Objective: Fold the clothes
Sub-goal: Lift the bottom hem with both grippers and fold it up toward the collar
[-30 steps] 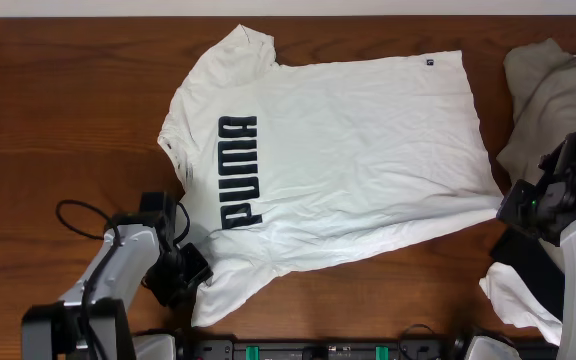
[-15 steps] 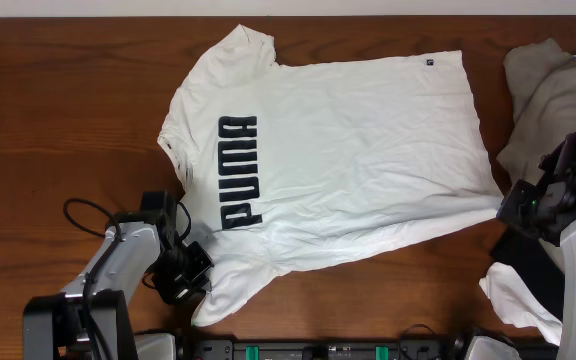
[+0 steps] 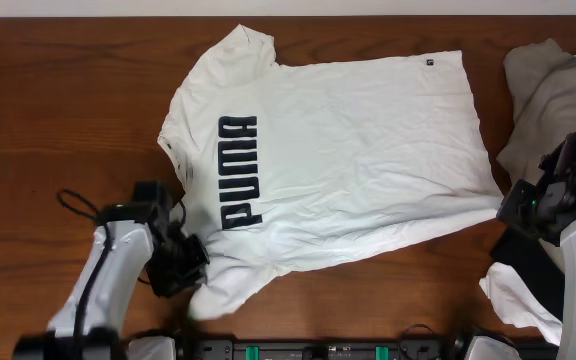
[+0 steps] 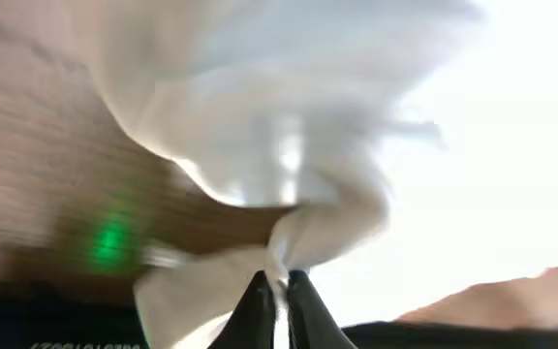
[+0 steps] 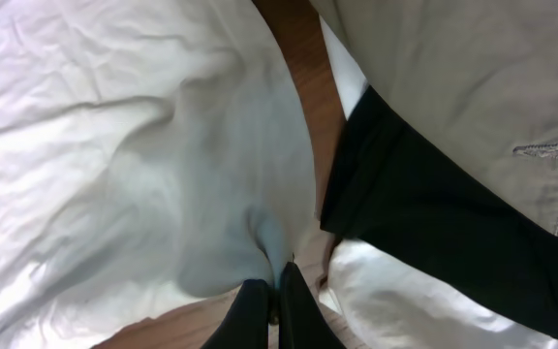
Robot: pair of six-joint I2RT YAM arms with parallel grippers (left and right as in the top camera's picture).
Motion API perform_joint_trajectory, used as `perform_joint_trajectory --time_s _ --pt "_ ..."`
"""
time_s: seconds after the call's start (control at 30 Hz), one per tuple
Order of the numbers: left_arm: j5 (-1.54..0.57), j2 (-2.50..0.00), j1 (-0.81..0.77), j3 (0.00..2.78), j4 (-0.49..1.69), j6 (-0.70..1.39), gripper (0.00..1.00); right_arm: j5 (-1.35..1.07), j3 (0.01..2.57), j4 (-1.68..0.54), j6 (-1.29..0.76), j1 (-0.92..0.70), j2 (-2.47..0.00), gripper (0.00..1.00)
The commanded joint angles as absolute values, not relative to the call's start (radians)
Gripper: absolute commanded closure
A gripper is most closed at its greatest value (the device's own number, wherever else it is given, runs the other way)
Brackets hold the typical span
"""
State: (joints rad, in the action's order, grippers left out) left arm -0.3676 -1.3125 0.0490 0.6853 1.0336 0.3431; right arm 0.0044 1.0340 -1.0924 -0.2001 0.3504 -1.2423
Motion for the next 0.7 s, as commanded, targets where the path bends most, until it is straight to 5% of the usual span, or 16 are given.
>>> perform_joint_trajectory --time_s 0.0,0.67 --pt "-0.398 -1.221 0.049 0.766 1.070 0.277 0.94 0.019 1.056 -1.093 -0.186 0.360 -1.234 0.99" --pt "-0.372 -0.992 0.128 1.004 1.187 0.270 0.94 0.026 1.056 -1.116 -0.186 0.364 -1.234 0.99"
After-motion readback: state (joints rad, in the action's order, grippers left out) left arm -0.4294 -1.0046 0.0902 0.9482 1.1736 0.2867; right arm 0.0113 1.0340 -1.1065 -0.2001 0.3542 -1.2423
